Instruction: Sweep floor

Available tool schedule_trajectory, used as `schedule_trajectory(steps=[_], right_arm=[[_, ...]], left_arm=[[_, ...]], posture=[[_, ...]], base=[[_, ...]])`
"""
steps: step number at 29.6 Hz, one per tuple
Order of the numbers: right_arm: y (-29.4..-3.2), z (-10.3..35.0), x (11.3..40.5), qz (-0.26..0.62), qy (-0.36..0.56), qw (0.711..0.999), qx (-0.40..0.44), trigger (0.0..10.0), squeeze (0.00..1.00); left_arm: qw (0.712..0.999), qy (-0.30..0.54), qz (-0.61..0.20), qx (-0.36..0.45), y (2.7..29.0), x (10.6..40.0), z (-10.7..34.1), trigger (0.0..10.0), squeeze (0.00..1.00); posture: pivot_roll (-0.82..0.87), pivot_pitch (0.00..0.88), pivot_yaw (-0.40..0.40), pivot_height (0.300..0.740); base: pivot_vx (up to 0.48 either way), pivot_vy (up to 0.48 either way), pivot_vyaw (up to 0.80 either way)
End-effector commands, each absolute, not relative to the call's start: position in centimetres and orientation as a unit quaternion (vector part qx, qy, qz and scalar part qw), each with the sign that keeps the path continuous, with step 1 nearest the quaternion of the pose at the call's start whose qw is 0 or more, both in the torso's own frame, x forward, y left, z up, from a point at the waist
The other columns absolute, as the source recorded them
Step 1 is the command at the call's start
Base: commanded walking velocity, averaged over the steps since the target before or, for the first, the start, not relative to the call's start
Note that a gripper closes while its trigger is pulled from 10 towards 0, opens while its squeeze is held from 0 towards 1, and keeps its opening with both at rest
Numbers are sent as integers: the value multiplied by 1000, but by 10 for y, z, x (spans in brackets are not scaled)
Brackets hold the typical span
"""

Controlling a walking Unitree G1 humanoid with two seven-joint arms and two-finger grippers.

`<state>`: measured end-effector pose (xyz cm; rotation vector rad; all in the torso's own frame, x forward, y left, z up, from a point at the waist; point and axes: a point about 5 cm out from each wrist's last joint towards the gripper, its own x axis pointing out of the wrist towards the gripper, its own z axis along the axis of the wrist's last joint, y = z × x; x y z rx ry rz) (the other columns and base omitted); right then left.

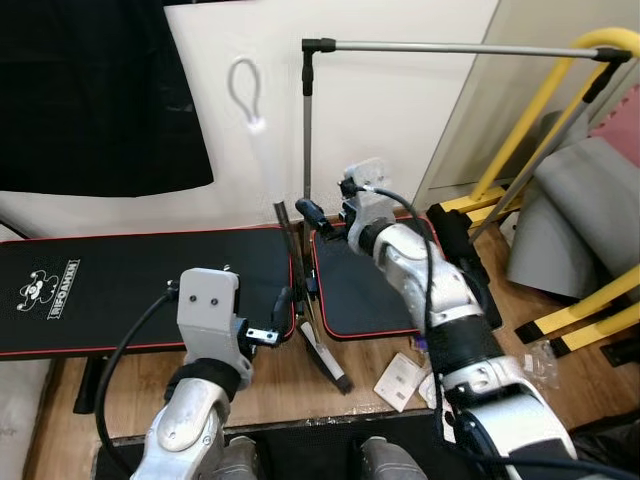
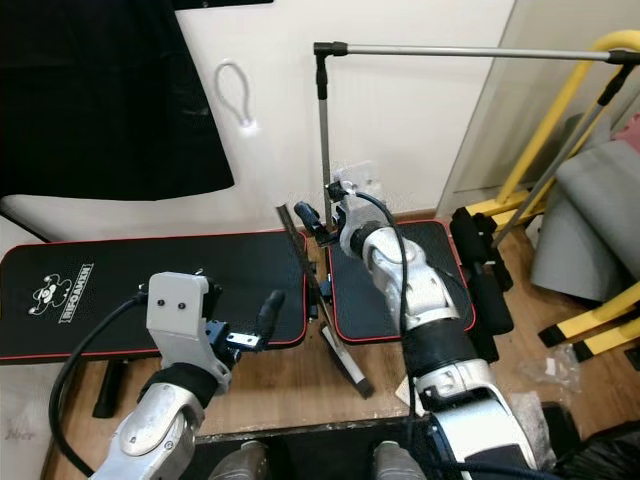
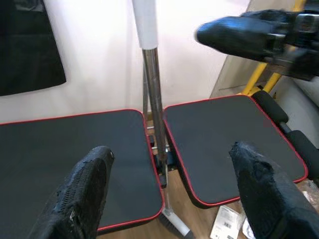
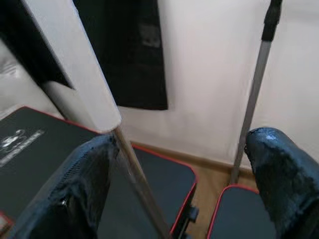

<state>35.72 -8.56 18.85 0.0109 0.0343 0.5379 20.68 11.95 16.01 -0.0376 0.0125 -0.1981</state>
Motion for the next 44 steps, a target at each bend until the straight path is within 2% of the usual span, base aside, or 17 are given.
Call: schedule_trajectory(steps=[1, 2, 4, 5, 7, 11, 18, 22, 26, 27, 33, 35, 44], right_arm=[[-86, 183, 352, 282, 31, 959, 9, 10000, 1000], [-86, 183, 352, 282, 31, 959, 9, 10000, 1000], [-98, 178, 348, 279, 40, 959, 8, 10000, 416], [-103, 177, 345, 279, 42, 959, 11, 10000, 35], [-106, 176, 343, 282, 42, 958, 14, 10000, 0], [-113, 179, 335, 301, 22, 953, 33, 10000, 0], [-118, 179, 308, 372, 7, 921, 112, 10000, 0], [-119, 158, 299, 342, 49, 934, 94, 10000, 0], [-122, 149, 297, 322, 64, 939, 98, 10000, 0], [-126, 146, 295, 313, 68, 942, 95, 10000, 0], [-132, 137, 290, 298, 79, 947, 92, 10000, 0], [-135, 131, 284, 291, 85, 948, 100, 10000, 0], [-134, 126, 278, 279, 79, 953, 91, 10000, 0]], left_arm=[[995, 23, -94, -17, 122, 207, 154, 10000, 0], [995, 23, -94, -17, 122, 207, 154, 10000, 0], [995, 21, -95, -12, 122, 210, 154, 10000, 0], [995, 20, -96, -11, 123, 211, 154, 10000, 0], [995, 18, -95, -10, 123, 213, 154, 10000, 0], [995, 15, -94, -7, 124, 218, 153, 10000, 0], [997, 8, -82, -10, 125, 228, 152, 10000, 0], [997, 12, -73, -11, 133, 235, 148, 10000, 0], [998, 19, -62, -11, 139, 240, 144, 10000, 0], [998, 28, -52, -6, 144, 243, 139, 10000, 0], [999, 18, -47, -13, 144, 242, 142, 10000, 0], [998, 5, -51, -38, 141, 242, 147, 10000, 0], [996, -13, -61, -56, 142, 246, 155, 10000, 0]], posture=[[-63, 198, -45, 740], [-63, 198, -45, 740], [-65, 186, -42, 740], [-65, 184, -42, 740], [-66, 179, -40, 740], [-77, 162, -40, 740], [-116, 119, -46, 740], [-134, 66, -1, 740], [-134, 50, 2, 740], [-130, 18, 4, 740], [-123, 0, -1, 740], [-128, 0, 9, 740], [-127, 0, 55, 740]], base=[[0, 0, 0], [0, 0, 0], [0, 0, 0], [0, 0, 0], [0, 0, 0], [0, 0, 0], [0, 0, 0], [0, 0, -200], [0, 0, -800], [0, 0, -800], [0, 0, -800], [0, 0, -800], [0, 0, -800]])
